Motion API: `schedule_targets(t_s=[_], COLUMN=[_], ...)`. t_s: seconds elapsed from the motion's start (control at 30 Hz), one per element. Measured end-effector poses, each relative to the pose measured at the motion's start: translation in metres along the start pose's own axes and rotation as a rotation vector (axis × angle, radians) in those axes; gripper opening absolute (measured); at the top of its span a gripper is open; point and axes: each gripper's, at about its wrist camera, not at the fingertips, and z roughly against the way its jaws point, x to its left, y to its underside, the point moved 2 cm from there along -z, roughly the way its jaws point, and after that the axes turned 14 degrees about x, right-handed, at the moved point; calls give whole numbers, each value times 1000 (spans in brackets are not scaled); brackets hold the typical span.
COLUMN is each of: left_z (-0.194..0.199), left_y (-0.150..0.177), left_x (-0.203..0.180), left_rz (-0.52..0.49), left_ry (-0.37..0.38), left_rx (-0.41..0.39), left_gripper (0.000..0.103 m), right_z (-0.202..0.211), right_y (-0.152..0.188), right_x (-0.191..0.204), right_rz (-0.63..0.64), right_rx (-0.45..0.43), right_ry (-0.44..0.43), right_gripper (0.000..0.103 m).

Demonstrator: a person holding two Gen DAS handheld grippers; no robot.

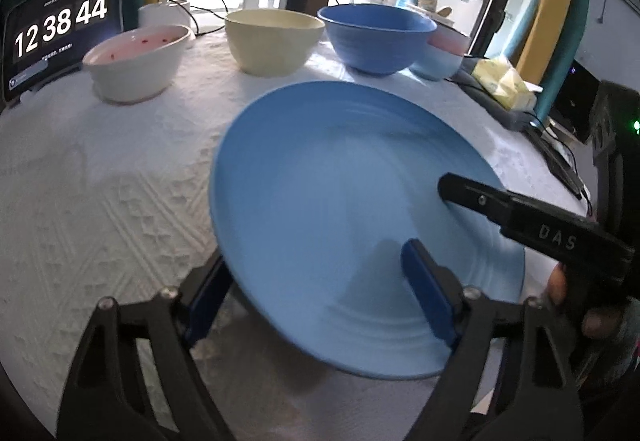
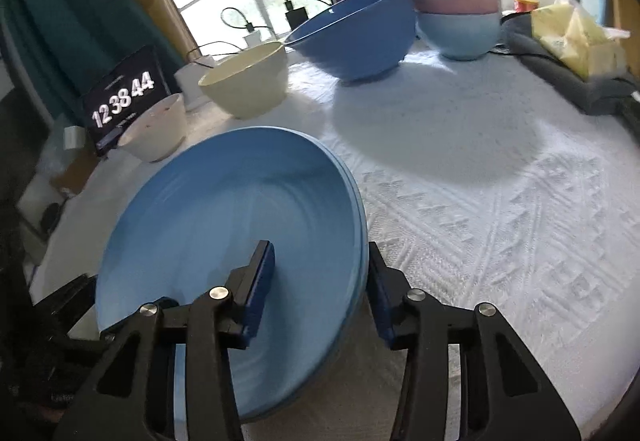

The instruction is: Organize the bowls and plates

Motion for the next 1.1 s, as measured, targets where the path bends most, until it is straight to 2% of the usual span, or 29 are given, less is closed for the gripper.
schedule_targets(t_s=[0.07,0.27,0.73,1.1], left_z=[2,6,16,30], left_y=[0,1,10,14], left_x=[5,13,33,76], left_rz=[17,49,93,193], left_ry=[12,33,10,-31], left_rx=[-2,-5,-15,-29], left_gripper=[73,63,62,62], right_z=[0,0,-7,-23], right_y=[-1,-1,-3,-16], right_x=[-1,-1,18,64], right_rz=[-5,-14,18,103], right_rx=[6,14,45,79], right_ry=[-7,3,-2,-23], right_gripper=[47,47,47,47])
